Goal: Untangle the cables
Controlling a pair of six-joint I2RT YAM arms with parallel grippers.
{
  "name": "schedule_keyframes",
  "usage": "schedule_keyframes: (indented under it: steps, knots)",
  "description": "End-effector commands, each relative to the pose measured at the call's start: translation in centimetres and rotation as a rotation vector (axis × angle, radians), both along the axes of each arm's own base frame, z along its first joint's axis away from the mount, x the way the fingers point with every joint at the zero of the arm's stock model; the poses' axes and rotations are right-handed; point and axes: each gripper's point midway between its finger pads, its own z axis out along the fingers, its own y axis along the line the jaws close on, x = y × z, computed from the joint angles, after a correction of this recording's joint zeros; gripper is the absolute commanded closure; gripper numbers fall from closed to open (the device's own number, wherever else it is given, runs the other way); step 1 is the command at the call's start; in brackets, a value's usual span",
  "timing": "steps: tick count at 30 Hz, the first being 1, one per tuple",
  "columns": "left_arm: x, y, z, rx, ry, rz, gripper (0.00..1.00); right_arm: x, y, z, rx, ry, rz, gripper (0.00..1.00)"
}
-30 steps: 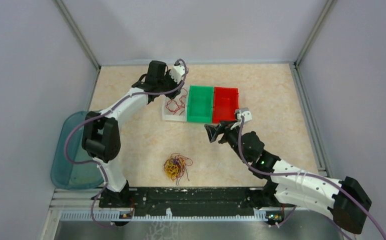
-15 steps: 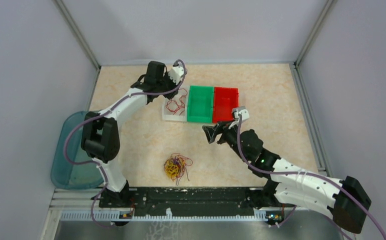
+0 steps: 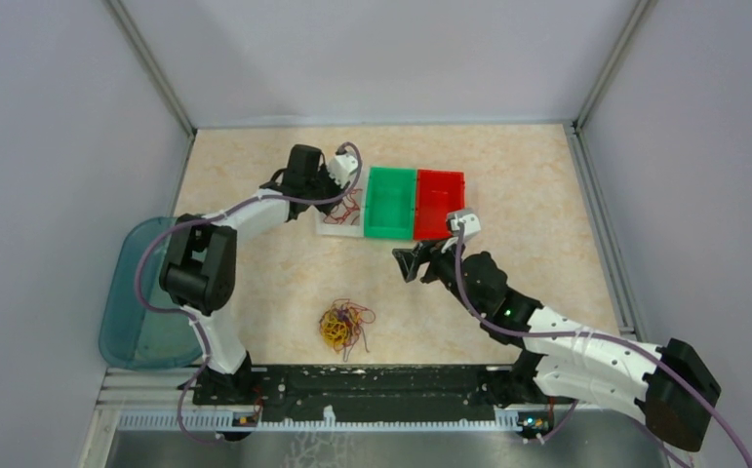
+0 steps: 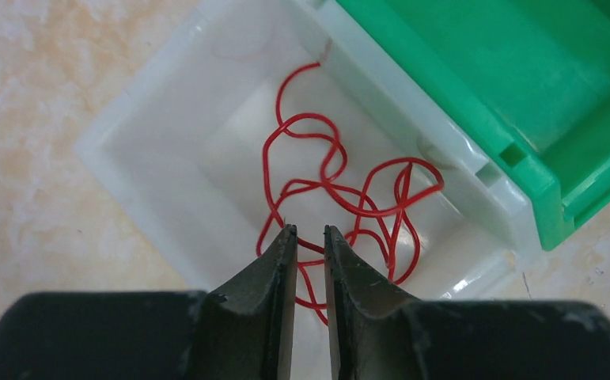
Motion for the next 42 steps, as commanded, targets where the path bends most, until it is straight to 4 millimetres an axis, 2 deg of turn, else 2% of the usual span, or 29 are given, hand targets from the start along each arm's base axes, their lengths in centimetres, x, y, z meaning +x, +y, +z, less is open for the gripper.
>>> schedule_keyframes:
  steps: [1,4,6,10,13,15,17,19,23,27,30,34,38,42]
  knots:
    - [0.0,0.0,-0.2,-0.026,-0.036,-0.005,0.75,0.6,0.4,3.1,0.064,-0.045,-0.007,0.27]
    - [0.4,0.5,-1.0,-0.003,-0.032,0.018,0.74,0.5,0.4,3.2,0.067,-0.043,-0.005,0.27]
    - [1.1,0.4,0.0,-0.020,-0.047,0.030,0.70,0.5,0.5,3.2,0.064,-0.040,0.001,0.27]
    - [2.7,0.2,5.8,-0.088,-0.127,0.039,0.53,0.2,1.4,2.7,0.018,-0.030,0.052,0.25]
    - [2.9,0.0,11.8,-0.165,-0.165,0.016,0.35,-0.5,3.1,2.1,-0.024,-0.027,0.157,0.24]
    - [1.7,0.1,15.2,-0.237,-0.144,-0.031,0.17,-1.1,4.4,1.6,-0.041,-0.016,0.233,0.23]
    - [0.2,0.4,18.2,-0.303,-0.129,-0.071,0.10,-2.0,6.1,1.2,-0.057,-0.003,0.332,0.24]
    - [-2.3,1.2,19.5,-0.337,-0.081,-0.103,0.04,-3.0,7.8,0.6,-0.068,0.018,0.434,0.26]
    - [-7.5,3.3,19.5,-0.334,-0.055,-0.158,0.00,-5.1,11.1,-1.1,-0.085,0.078,0.615,0.29]
    - [-12.1,5.3,17.1,-0.308,-0.031,-0.188,0.00,-7.5,13.9,-3.0,-0.154,0.075,0.738,0.29]
    - [-14.8,5.9,15.2,-0.276,-0.009,-0.212,0.00,-8.0,15.0,-5.4,-0.203,0.122,0.774,0.32]
    - [-17.2,6.2,14.3,-0.254,-0.009,-0.253,0.00,-7.7,15.2,-8.0,-0.241,0.169,0.759,0.37]
    - [-18.3,6.4,13.7,-0.230,-0.032,-0.285,0.00,-6.9,15.0,-10.3,-0.295,0.225,0.705,0.55]
    - [-18.6,6.7,13.2,-0.208,-0.043,-0.283,0.00,-7.4,15.2,-10.3,-0.245,0.230,0.724,0.60]
